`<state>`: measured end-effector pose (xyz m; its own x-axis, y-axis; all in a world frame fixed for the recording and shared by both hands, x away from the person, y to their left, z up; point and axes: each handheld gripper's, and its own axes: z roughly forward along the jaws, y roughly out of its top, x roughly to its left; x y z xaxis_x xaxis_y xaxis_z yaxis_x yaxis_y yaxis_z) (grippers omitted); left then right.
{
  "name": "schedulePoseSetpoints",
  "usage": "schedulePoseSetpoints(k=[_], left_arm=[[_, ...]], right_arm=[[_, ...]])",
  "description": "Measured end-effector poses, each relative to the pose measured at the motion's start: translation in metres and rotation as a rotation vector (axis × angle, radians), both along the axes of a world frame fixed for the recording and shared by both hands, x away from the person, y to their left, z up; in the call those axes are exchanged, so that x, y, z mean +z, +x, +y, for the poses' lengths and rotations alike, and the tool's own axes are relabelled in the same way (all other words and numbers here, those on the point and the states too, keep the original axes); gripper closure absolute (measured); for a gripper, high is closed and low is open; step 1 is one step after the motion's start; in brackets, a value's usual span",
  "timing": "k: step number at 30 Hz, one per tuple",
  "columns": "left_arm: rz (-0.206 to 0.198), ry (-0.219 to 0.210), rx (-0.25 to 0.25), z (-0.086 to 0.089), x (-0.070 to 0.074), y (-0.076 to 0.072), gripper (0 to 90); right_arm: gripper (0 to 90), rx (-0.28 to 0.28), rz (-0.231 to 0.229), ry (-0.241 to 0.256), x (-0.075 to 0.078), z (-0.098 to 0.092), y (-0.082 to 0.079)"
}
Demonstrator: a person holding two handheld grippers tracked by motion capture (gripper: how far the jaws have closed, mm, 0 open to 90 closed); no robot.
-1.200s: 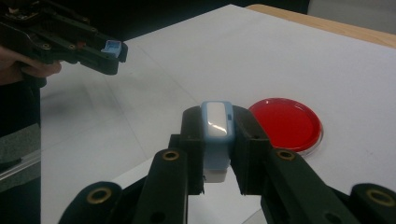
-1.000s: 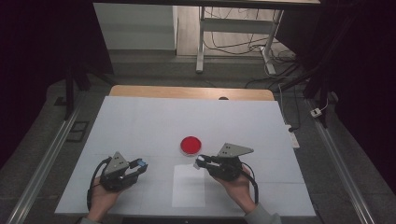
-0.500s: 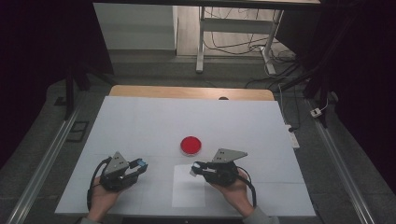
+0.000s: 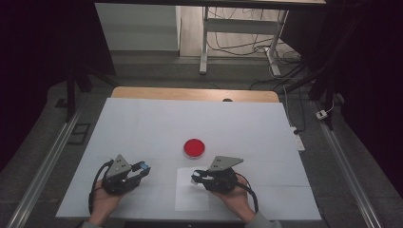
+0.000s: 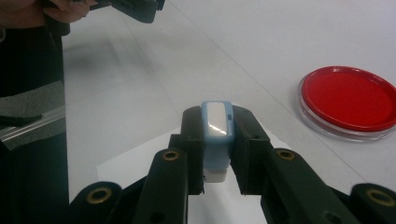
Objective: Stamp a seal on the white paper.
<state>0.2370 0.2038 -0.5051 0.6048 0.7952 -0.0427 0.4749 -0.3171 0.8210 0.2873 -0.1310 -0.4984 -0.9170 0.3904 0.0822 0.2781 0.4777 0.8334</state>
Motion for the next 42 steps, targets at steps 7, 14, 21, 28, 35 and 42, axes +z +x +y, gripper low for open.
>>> schedulePoseSetpoints(k=[7, 14, 21, 28, 35, 42], left_arm=[[0.001, 0.001, -0.002, 0.0, 0.0, 0.0, 65.0], [0.002, 0.003, -0.003, -0.001, 0.0, 0.0, 65.1], [0.003, 0.002, -0.004, -0.001, 0.0, 0.0, 65.1], [0.002, 0.003, -0.004, -0.001, 0.0, 0.0, 65.1], [0.002, 0.003, -0.004, -0.001, 0.0, 0.0, 65.0], [0.002, 0.003, -0.004, -0.001, 0.0, 0.0, 65.0]], right_arm=[[75.4, 0.001, 0.003, -0.018, -0.004, 0.003, 0.0], [75.5, -0.003, -0.004, -0.043, -0.009, 0.006, 0.001], [75.5, -0.003, -0.008, -0.05, -0.011, 0.008, 0.0], [75.4, 0.005, -0.011, -0.055, -0.013, 0.01, 0.0], [75.5, 0.004, -0.011, -0.066, -0.014, 0.011, -0.001], [75.5, 0.005, -0.015, -0.073, -0.015, 0.013, -0.001]])
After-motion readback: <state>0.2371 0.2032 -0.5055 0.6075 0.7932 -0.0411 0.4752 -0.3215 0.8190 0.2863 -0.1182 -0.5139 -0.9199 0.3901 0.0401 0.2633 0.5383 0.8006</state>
